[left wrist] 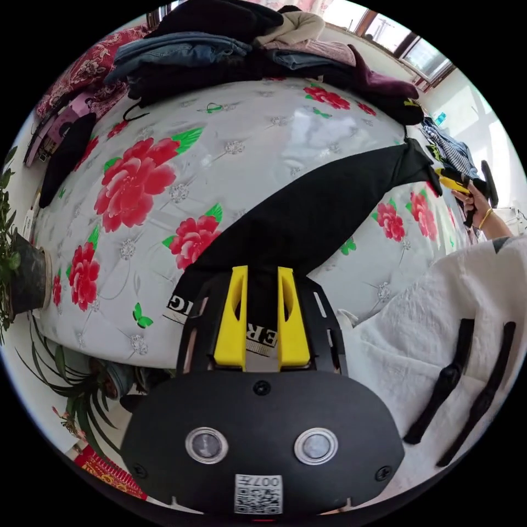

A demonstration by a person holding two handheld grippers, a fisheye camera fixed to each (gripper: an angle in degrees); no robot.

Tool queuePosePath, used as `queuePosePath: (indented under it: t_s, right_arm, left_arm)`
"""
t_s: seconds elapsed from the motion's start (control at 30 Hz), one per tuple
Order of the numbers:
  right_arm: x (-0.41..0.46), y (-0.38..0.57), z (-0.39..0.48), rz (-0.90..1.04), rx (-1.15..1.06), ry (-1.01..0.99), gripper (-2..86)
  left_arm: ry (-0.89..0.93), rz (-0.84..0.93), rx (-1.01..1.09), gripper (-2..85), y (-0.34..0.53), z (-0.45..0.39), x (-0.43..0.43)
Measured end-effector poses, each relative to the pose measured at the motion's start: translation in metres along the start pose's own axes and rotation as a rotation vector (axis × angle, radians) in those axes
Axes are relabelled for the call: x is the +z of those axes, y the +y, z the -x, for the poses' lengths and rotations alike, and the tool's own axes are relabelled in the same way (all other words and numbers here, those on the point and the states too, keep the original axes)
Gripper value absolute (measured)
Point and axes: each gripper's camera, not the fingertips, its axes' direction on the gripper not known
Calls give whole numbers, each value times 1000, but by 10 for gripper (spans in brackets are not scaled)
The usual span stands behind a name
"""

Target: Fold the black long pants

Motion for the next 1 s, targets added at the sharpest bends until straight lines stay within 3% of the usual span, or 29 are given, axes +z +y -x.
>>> queuePosePath:
  t_s: [0.13,0.17,0.3,0.43,0.6,0.8,0.87,0.93,1.0]
  right_arm:
    - [33,-26,-23,103,68,77,59]
    - [29,-23,-22,29,25,109,59]
    - [23,-26,-33,85,8,33,60]
    - [-10,-32,-44,-63,-28,29,66]
    - [-11,-77,-45,-111,-46,28,74]
    - [43,-134,-18,22,-100,53,59]
    - [49,-140,-12,-15,-30,213,19]
    - [50,-147,-11,70,-63,176,9]
    - [24,-142,-11,-41,-85,158,4]
  left_arm:
    - [-48,-41,-40,51,-29,25,-5]
    - [-38,-25,-81,43,-41,41,-10]
    - [16,-70,-234,13,-62,93,-41]
    - [80,-167,-333,-5,-69,135,-81]
    - [108,-153,-332,-7,-81,146,-91]
    - [63,-128,-313,-9,-93,156,-106]
    - [79,-165,-327,-9,-100,173,-124]
    - [100,-201,-340,-9,-105,186,-137]
    - [131,-232,-354,-10,-109,198,-148]
